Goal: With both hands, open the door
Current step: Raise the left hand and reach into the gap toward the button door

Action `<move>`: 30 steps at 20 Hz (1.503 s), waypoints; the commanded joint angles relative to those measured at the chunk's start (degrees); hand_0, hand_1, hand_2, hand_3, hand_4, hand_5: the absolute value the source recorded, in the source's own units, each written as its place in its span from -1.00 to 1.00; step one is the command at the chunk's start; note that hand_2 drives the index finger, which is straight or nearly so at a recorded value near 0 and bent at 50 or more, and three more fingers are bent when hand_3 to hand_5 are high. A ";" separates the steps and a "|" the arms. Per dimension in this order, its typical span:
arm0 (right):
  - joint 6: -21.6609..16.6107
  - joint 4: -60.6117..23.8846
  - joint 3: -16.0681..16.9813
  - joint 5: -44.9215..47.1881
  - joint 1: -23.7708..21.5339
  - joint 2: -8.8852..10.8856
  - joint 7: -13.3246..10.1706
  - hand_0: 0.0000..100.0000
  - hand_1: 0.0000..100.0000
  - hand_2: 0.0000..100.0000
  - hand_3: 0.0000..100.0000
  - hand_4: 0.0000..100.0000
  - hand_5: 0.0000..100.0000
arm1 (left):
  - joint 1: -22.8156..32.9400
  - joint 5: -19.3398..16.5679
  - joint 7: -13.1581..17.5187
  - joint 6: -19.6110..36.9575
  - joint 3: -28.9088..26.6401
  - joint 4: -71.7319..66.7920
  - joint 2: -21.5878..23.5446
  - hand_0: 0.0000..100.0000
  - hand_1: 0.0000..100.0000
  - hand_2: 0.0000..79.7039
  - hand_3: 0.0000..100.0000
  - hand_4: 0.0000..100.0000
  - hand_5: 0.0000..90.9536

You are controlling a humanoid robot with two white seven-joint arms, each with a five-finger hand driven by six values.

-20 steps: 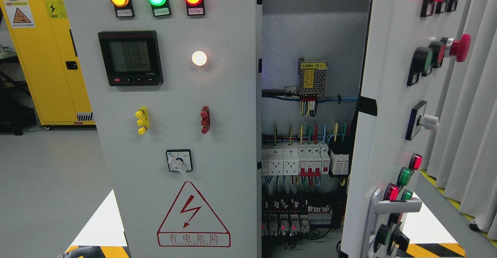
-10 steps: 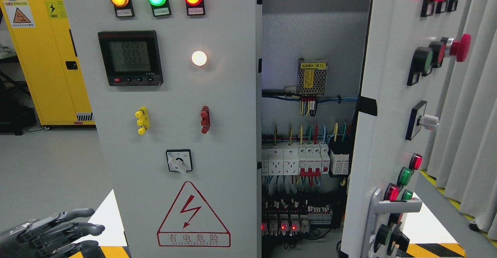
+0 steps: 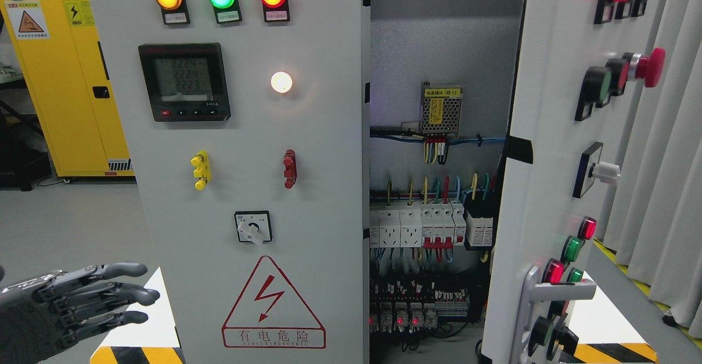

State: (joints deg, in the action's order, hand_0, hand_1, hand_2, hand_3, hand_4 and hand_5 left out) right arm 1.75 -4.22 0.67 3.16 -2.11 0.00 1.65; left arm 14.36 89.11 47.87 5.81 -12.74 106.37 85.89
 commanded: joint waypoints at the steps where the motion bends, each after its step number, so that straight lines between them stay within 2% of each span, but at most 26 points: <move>1: 0.09 0.00 -0.67 0.00 0.00 -0.26 0.02 -0.57 -0.78 -1.00 -1.00 -1.00 -1.00 | -9.67 -9.37 0.73 -10.69 0.17 0.68 -13.07 -0.93 -0.72 -0.73 -0.39 -0.86 -1.00; 2: 0.09 0.00 -0.67 0.00 0.00 -0.26 0.02 -0.57 -0.78 -1.00 -1.00 -1.00 -1.00 | -12.92 -11.05 0.82 -14.30 0.52 0.59 -15.81 -0.93 -0.72 -0.72 -0.38 -0.85 -1.00; 3: 0.09 0.00 -0.67 0.00 0.09 -0.26 0.02 -0.57 -0.78 -1.00 -1.00 -1.00 -1.00 | -14.87 -11.33 0.91 -16.08 0.79 0.33 -16.36 -0.93 -0.72 -0.72 -0.37 -0.85 -1.00; 6: 0.09 0.00 -0.67 0.00 0.00 -0.26 0.02 -0.57 -0.78 -1.00 -1.00 -1.00 -1.00 | -17.60 -11.16 0.91 -16.18 1.40 0.59 -16.36 -0.93 -0.72 -0.72 -0.34 -0.85 -1.00; 9: 0.00 0.00 -0.67 -0.09 0.00 -0.26 0.02 -0.57 -0.78 -1.00 -1.00 -1.00 -1.00 | -23.48 -11.16 0.91 -16.62 6.48 0.85 -17.68 -0.93 -0.72 -0.72 -0.40 -0.86 -1.00; 12: 0.09 0.00 -0.67 0.00 0.00 -0.26 0.02 -0.57 -0.78 -1.00 -1.00 -1.00 -1.00 | -35.32 -12.03 0.65 -19.16 16.22 0.24 -24.51 -0.93 -0.72 -0.73 -0.42 -0.89 -1.00; 15: 0.09 0.00 -0.67 0.00 0.00 -0.26 0.02 -0.57 -0.78 -1.00 -1.00 -1.00 -1.00 | -48.42 -15.36 -1.19 -22.33 28.60 -2.30 -31.90 -0.93 -0.71 -0.73 -0.48 -0.95 -1.00; 19: 0.09 0.00 -0.67 0.00 0.00 -0.26 0.02 -0.57 -0.78 -1.00 -1.00 -1.00 -1.00 | -62.67 -15.81 -3.83 -21.89 45.05 -5.20 -37.18 -0.93 -0.71 -0.73 -0.55 -0.99 -1.00; 24: 0.09 0.00 -0.75 0.00 0.00 -0.35 0.02 -0.57 -0.78 -1.00 -1.00 -1.00 -1.00 | -70.51 -15.81 -6.56 -22.07 51.49 -7.58 -44.74 -0.93 -0.72 -0.75 -0.57 -0.99 -1.00; 28: 0.00 0.00 -0.75 0.00 0.00 -0.35 0.02 -0.57 -0.78 -1.00 -1.00 -1.00 -1.00 | -72.81 -16.16 -8.40 -22.68 53.43 -10.56 -50.97 -0.93 -0.72 -0.75 -0.57 -1.00 -1.00; 30: 0.00 0.00 -0.75 0.00 0.00 -0.35 0.02 -0.57 -0.78 -1.00 -1.00 -1.00 -1.00 | -74.91 -16.08 -10.33 -22.68 55.36 -12.58 -54.14 -0.93 -0.72 -0.75 -0.56 -0.99 -1.00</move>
State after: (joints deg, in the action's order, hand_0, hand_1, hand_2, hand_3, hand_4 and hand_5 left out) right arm 1.83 -4.22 0.04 3.14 -2.10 0.00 1.65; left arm -53.38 73.42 39.43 -16.73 26.50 100.27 48.16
